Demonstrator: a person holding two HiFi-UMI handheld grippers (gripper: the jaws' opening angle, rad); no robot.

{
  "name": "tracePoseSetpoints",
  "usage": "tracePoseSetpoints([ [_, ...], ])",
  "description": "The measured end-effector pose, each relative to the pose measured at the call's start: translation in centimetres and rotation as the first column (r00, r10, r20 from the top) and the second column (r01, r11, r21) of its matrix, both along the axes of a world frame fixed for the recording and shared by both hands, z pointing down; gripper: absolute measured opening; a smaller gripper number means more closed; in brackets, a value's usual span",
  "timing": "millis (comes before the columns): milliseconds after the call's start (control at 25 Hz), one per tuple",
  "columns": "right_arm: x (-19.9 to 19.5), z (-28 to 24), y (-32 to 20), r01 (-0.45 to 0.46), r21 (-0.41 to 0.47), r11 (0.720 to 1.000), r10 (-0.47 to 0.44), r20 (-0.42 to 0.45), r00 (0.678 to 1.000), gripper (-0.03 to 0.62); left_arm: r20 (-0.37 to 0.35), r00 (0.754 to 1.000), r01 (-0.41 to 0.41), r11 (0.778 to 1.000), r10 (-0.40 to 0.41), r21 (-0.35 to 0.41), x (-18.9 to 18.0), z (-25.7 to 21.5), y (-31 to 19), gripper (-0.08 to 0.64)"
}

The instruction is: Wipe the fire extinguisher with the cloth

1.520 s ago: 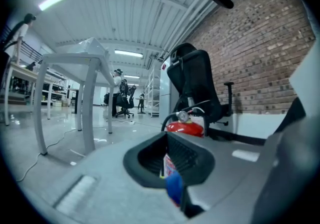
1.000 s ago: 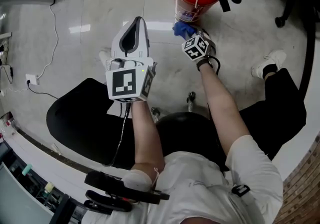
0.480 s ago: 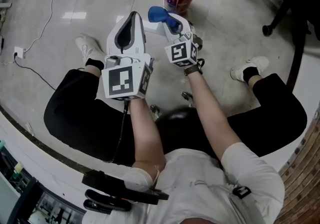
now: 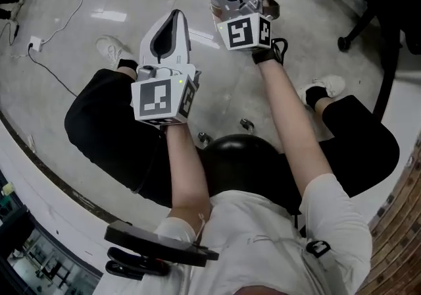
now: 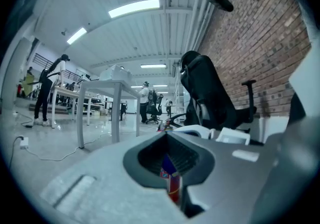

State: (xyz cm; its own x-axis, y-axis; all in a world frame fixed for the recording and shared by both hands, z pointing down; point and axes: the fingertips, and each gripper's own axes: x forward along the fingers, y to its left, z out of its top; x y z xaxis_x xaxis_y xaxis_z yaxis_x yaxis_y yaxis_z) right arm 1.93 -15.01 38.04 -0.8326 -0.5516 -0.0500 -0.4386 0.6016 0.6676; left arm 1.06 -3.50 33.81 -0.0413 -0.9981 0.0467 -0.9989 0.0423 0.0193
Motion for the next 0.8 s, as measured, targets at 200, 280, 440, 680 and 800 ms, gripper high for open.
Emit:
tracePoseSetpoints([
  [200, -1.2, 9.0, 0.6, 0.037, 0.012, 0.999, -0.034, -0.21, 0.977, 0.067, 0.016, 1.0, -0.022, 1.0, 0.022, -0.002, 0.4, -0.4, -0.9, 0.0],
  [280, -1.0, 15.5, -0.1, 0.012, -0.1, 0.995, -0.041, -0.291, 0.956, 0.069, 0.001, 1.0, -0.011, 1.0, 0.011, -0.021, 0.0, 0.1, -1.3, 0.0],
  [440, -1.0, 27.0, -0.3, 0.033, -0.182, 0.983, -0.12, -0.495, 0.86, 0.072, -0.032, 0.999, 0.018, 0.996, -0.021, -0.082, -1.2, 3.0, -2.4, 0.0],
  [680, -0.6, 38.3, -0.1, 0.084, -0.101, 0.991, -0.132, -0.75, 0.648, 0.072, -0.048, 0.997, 0.058, 0.989, -0.066, -0.138, -3.7, 6.5, -4.7, 0.0],
  [800, 2.5, 42.5, -1.6, -0.145, -0.301, 0.942, -0.137, -0.744, 0.654, 0.063, -0.046, 0.993, 0.103, 0.982, -0.112, -0.158, -4.8, 7.0, -5.5, 0.0],
])
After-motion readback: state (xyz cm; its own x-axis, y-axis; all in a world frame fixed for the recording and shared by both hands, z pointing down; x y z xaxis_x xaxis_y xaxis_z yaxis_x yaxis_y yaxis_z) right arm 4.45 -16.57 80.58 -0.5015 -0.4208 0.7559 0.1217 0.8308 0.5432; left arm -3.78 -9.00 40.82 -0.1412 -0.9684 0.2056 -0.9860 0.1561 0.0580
